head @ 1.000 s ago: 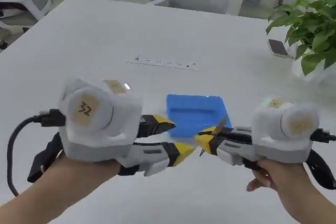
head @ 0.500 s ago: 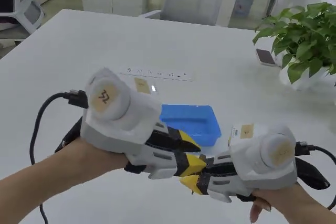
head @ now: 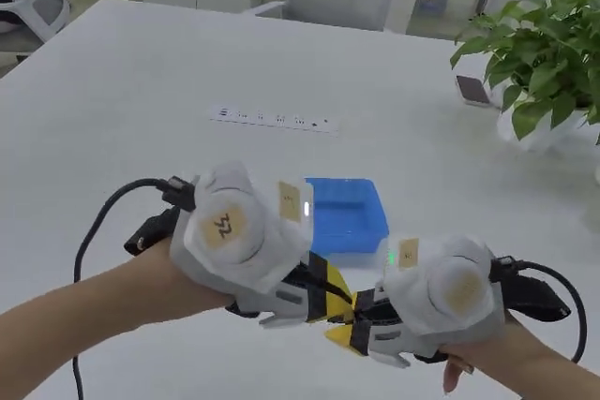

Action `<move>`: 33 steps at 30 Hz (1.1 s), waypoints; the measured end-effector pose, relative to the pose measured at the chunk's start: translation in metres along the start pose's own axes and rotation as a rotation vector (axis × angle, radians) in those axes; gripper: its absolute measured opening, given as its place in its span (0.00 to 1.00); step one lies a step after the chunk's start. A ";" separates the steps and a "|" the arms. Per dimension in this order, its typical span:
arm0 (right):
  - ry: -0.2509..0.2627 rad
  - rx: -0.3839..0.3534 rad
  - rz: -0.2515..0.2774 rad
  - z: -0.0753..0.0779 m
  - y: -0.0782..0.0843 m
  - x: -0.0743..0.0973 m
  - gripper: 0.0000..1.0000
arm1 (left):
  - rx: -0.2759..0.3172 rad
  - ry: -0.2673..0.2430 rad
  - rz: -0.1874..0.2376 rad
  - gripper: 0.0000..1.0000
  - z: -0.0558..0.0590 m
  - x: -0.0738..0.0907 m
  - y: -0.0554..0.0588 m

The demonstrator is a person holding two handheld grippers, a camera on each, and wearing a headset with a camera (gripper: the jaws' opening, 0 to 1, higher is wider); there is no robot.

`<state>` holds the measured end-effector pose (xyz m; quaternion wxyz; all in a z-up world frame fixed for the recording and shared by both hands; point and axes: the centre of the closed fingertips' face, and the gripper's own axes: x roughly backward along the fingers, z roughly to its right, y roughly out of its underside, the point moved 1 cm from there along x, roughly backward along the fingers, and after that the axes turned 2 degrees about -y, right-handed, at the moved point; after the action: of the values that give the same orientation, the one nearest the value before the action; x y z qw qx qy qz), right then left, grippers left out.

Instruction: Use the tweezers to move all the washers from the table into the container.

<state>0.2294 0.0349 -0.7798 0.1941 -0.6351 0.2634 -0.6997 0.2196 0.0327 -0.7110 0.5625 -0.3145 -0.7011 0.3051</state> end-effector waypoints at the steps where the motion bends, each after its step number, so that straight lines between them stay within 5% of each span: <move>1: 0.004 0.026 -0.029 0.002 0.005 -0.002 0.05 | -0.017 0.002 -0.015 0.00 0.000 -0.003 0.006; 4: 0.029 0.097 -0.102 0.008 0.018 -0.011 0.05 | -0.018 -0.015 -0.031 0.00 -0.001 -0.012 0.021; 8: 0.092 0.056 -0.125 0.022 0.029 -0.027 0.06 | 0.011 -0.044 -0.057 0.00 -0.009 -0.024 0.042; 11: 0.088 -0.101 -0.112 0.023 0.034 -0.035 0.09 | 0.075 -0.044 -0.057 0.00 -0.013 -0.031 0.059; 13: 0.097 -0.133 -0.091 0.025 0.035 -0.037 0.10 | 0.079 -0.046 -0.066 0.00 -0.014 -0.032 0.068; 15: 0.163 -0.143 -0.092 0.030 0.037 -0.035 0.11 | 0.082 -0.046 -0.074 0.00 -0.016 -0.033 0.076; 18: 0.179 -0.278 -0.045 0.023 0.036 -0.032 0.16 | 0.085 -0.017 -0.103 0.00 -0.015 -0.037 0.090; 26: 0.281 -0.514 0.062 0.006 0.036 0.008 0.36 | 0.087 -0.005 -0.182 0.00 -0.013 -0.047 0.121; 28: 0.295 -0.590 0.100 -0.001 0.035 0.019 0.41 | 0.163 -0.033 -0.221 0.00 -0.012 -0.049 0.130; 33: 0.371 -0.673 0.172 -0.006 0.031 0.045 0.45 | 0.200 -0.008 -0.218 0.00 -0.009 -0.051 0.133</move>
<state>0.2164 -0.0156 -0.7638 -0.0180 -0.5018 0.5608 -0.6584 0.2499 0.0754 -0.8441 0.6182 -0.1775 -0.6994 0.3117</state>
